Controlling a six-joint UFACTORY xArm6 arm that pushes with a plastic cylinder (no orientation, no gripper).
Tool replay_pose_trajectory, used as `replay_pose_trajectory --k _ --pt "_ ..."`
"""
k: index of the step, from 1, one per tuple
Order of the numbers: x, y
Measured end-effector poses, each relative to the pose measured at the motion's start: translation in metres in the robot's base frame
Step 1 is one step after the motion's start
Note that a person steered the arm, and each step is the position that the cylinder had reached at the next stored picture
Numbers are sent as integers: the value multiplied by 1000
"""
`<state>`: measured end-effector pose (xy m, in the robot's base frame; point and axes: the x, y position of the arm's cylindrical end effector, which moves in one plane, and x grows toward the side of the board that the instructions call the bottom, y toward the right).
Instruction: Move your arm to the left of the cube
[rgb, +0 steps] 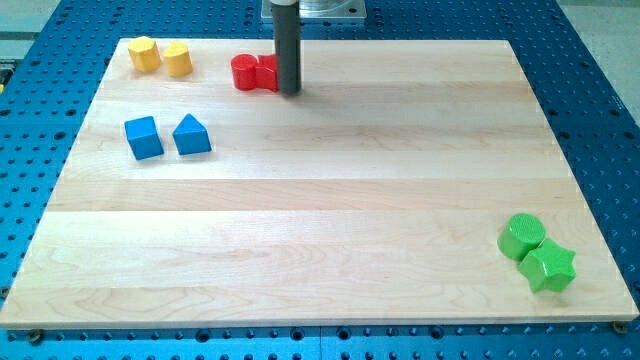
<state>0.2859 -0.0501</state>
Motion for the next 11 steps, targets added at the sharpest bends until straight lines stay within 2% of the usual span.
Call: replay_pose_trajectory --k 2,3,5,8,10,11 --pt "-18 -73" --pt "-14 -83" --pt "45 -46" --pt "52 -48" --pt "56 -133" --pt "72 -179"
